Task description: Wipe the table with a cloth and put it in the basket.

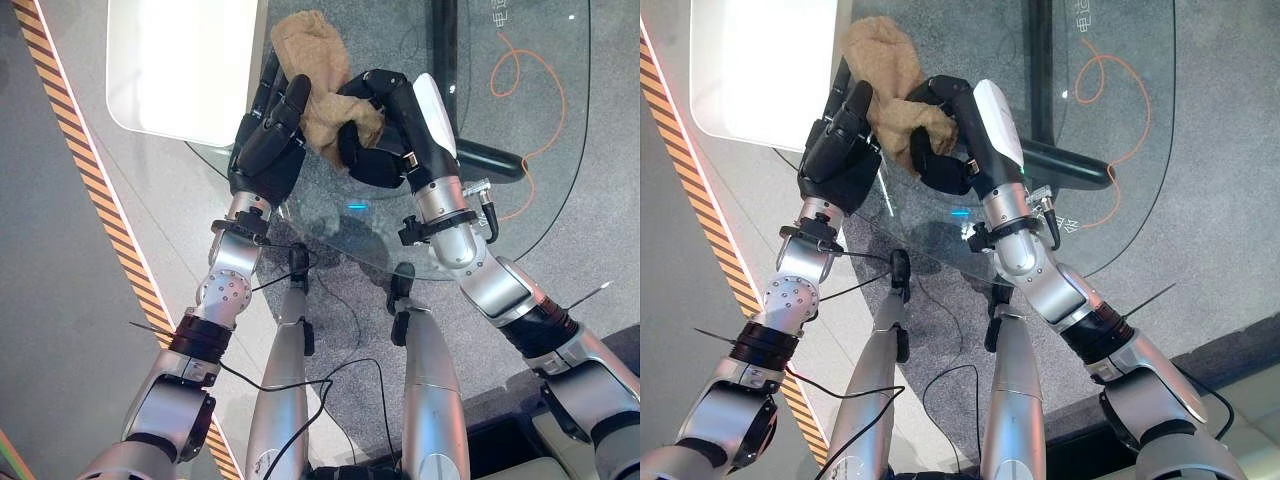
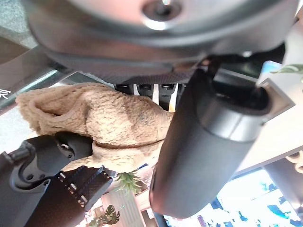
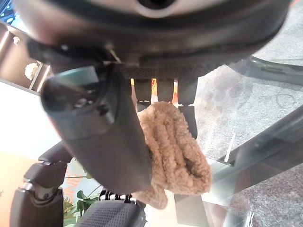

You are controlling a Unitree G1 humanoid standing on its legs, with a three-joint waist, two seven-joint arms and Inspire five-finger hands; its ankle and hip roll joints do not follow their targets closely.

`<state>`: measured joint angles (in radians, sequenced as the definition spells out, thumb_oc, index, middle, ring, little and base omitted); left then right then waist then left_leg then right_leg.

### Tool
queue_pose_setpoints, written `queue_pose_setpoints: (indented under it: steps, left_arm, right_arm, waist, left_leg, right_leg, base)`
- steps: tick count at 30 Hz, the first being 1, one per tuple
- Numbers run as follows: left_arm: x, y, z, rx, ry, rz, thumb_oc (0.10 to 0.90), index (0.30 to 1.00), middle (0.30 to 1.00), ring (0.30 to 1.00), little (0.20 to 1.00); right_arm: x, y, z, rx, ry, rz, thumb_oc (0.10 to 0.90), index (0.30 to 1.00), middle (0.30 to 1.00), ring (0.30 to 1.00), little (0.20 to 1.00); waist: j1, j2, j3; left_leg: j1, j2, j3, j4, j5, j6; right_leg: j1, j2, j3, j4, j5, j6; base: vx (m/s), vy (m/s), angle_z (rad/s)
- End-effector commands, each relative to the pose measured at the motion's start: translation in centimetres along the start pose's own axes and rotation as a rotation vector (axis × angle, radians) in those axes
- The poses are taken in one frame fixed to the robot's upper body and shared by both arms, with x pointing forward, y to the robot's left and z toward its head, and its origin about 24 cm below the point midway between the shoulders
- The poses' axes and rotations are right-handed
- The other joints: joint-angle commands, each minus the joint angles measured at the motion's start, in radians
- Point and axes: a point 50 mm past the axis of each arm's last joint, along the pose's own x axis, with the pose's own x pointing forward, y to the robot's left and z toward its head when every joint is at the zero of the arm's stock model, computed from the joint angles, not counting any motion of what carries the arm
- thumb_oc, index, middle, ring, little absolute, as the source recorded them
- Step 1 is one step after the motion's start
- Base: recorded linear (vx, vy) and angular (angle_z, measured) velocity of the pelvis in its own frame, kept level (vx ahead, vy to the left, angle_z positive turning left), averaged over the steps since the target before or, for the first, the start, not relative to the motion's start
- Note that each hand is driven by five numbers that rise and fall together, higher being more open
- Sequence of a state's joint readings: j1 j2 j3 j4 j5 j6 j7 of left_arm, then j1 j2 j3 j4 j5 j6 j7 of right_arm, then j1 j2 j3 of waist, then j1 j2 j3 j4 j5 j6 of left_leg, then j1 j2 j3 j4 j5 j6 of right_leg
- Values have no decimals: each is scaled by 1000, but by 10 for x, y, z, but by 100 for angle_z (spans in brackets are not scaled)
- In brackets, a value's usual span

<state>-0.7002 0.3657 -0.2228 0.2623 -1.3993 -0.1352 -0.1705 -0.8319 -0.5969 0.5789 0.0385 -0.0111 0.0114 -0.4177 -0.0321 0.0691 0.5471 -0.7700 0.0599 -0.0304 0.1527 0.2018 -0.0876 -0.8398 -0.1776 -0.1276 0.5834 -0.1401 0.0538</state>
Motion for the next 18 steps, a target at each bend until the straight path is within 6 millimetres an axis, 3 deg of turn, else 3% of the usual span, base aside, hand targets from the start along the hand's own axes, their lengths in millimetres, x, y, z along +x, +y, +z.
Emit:
queue_pose_setpoints:
  steps: [1, 7, 8, 9, 18]
  left_arm:
    - [31, -75, 2, 63, 9, -406, 800, 900, 900, 900, 900]
    - [31, -76, 4, 63, -11, -415, 800, 900, 900, 900, 900]
    - [31, -77, 5, 63, -16, -414, 764, 869, 869, 869, 864]
    - [31, -76, 6, 69, -28, -414, 100, 300, 300, 300, 200]
    - [30, -77, 5, 96, -23, -417, 100, 300, 300, 300, 200]
  right_arm:
    - [25, -14, 96, 13, -465, -39, 100, 300, 300, 300, 200]
    - [26, -13, 98, 0, -472, -38, 100, 300, 300, 300, 200]
    - [26, -13, 98, -1, -473, -38, 100, 300, 300, 300, 200]
    - [26, -14, 98, -4, -475, -37, 100, 300, 300, 300, 200]
    - [25, -14, 100, -22, -496, -32, 100, 300, 300, 300, 200]
  waist:
    - [22, -54, -27]
    - [25, -54, -27]
    - [25, -54, -27]
    - [25, -56, -27]
    - [26, -59, -27]
  left_leg:
    - [38, -46, 70, 94, -171, 33]
    - [32, -46, 69, 98, -172, 33]
    - [31, -46, 68, 98, -172, 33]
    - [31, -46, 67, 99, -173, 34]
    - [29, -49, 64, 104, -177, 33]
  right_leg:
    - [101, 22, 9, -312, 168, 55]
    - [96, 21, 9, -309, 167, 55]
    - [95, 21, 9, -310, 168, 55]
    - [95, 21, 10, -311, 167, 55]
    - [93, 24, 10, -306, 164, 55]
  base:
    - [0, 0, 0]
    - [0, 0, 0]
    - [0, 0, 0]
    - [0, 0, 0]
    - [0, 0, 0]
